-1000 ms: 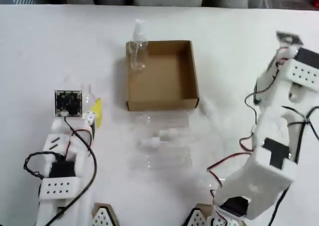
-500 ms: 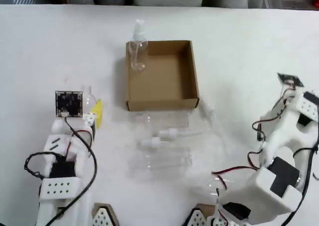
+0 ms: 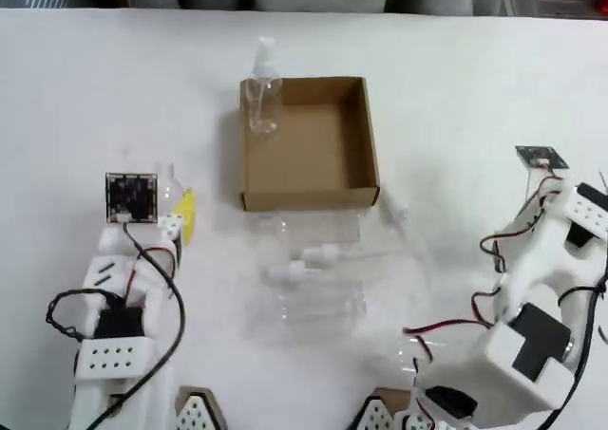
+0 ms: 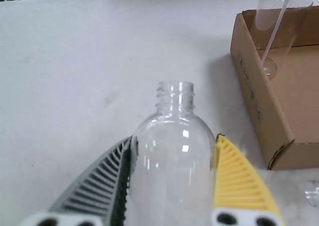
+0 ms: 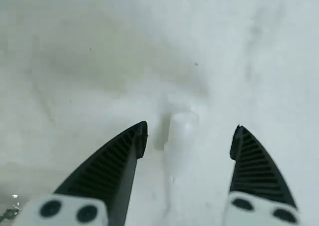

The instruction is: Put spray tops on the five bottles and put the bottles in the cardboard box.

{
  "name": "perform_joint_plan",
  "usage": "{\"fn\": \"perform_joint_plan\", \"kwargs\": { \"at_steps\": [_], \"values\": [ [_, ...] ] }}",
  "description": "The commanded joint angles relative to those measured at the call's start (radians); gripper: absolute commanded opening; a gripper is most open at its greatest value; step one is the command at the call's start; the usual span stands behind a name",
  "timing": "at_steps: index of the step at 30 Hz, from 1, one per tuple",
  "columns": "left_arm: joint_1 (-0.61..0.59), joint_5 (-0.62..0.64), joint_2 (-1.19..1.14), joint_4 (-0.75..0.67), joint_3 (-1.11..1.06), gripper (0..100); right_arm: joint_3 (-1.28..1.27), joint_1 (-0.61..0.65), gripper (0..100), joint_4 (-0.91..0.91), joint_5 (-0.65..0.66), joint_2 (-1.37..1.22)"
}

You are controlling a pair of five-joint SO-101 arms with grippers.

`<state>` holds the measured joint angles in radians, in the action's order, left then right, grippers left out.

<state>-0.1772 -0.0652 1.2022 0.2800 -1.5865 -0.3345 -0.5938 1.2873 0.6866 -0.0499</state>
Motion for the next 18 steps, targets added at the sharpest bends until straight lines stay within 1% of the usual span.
{"fn": "perform_joint_plan", "kwargs": {
  "at_steps": [1,3,5,6,7,8,10,13,15,18],
  "values": [
    [0.007,-0.002,0.021,-0.018,0.011,2,0.115,-0.010,21.4,0.140,0.028,0.084],
    [0.005,-0.002,0.021,-0.018,0.014,2,0.144,-0.005,13.2,0.211,0.028,0.116],
    [0.001,0.008,0.021,-0.020,0.029,2,0.149,0.002,2.5,0.252,0.020,0.156],
    [-0.012,0.009,0.021,-0.018,0.044,2,0.147,0.015,0.6,0.268,0.018,0.177],
    [-0.028,0.020,0.021,-0.018,0.057,2,0.143,0.024,2.7,0.285,0.018,0.199],
    [-0.038,0.055,0.021,-0.018,0.069,2,0.133,0.031,2.5,0.295,0.018,0.222],
    [-0.044,0.155,0.021,-0.018,0.089,2,0.114,0.056,1.7,0.312,0.009,0.280],
    [-0.039,0.262,0.021,-0.018,0.133,2,0.058,0.114,1.7,0.312,-0.081,0.394],
    [-0.036,0.310,0.021,-0.018,0.169,2,0.002,0.188,1.7,0.312,-0.132,0.486],
    [0.002,0.358,0.021,-0.026,0.226,2,-0.095,0.331,1.7,0.303,-0.216,0.622]
  ]
}}
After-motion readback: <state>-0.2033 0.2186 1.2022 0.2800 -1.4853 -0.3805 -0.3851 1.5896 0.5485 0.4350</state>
